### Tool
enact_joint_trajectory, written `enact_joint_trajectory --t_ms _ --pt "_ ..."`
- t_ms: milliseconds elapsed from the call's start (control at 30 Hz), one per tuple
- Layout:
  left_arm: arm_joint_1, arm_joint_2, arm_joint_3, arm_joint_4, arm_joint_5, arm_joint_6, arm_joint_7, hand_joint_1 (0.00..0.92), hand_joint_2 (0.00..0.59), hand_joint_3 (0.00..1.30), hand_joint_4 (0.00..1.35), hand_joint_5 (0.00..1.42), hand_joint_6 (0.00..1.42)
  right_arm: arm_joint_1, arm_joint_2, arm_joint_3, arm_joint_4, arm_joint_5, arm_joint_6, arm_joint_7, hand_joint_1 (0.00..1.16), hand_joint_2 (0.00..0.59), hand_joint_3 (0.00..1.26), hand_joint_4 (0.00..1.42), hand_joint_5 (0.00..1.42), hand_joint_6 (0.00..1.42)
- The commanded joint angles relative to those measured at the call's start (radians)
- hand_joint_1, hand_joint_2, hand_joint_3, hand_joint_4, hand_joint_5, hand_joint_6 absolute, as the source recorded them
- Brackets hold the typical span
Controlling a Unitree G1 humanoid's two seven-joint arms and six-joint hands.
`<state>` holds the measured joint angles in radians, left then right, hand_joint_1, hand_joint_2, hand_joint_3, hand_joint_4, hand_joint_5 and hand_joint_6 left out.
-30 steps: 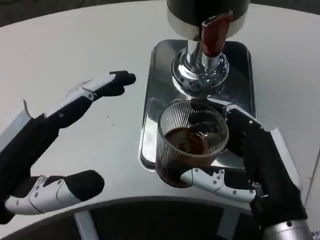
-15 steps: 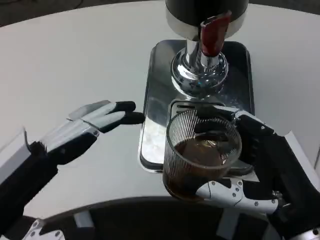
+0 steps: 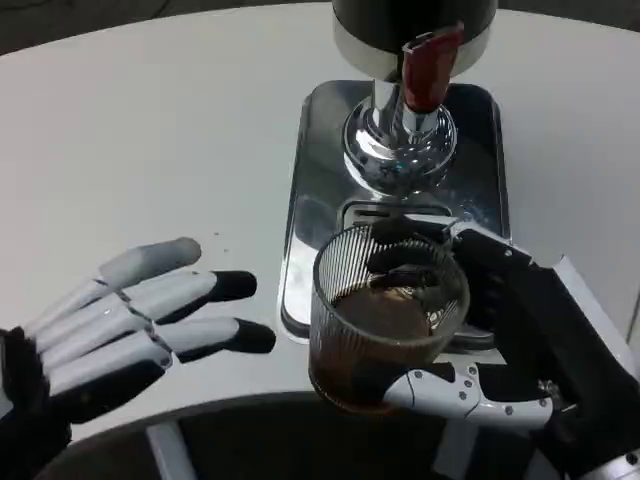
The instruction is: Grasp the cup under the faucet to collect the drink, then remove the cup.
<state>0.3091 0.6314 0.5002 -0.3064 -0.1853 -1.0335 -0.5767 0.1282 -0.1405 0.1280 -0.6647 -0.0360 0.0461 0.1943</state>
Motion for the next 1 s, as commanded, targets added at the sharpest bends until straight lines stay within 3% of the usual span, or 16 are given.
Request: enact_joint_trajectory --t_ms 33,433,1000 --pt "0.048 0.033 0.029 0.018 0.007 -0.061 -0.005 0.0 0.071 0.26 0.11 0.15 0.06 -0.017 0.001 0.01 -0.049 0.039 0.022 0.017 0.99 0.155 0.74 0.84 0.96 0.89" --pt "0.106 0.075 0.063 0.029 0.005 -0.118 0.003 0.0 0.072 0.2 0.1 0.14 0.04 -0.028 -0.002 0.019 -0.055 0.039 0.055 0.035 0.99 0.159 0.74 0.84 0.96 0.89" --pt "0.097 0.06 0.074 0.012 0.05 -0.128 0.019 0.06 0.103 0.17 0.05 0.12 0.03 -0.058 -0.015 0.01 -0.051 0.053 0.085 0.038 0.98 0.159 0.74 0.84 0.96 0.89"
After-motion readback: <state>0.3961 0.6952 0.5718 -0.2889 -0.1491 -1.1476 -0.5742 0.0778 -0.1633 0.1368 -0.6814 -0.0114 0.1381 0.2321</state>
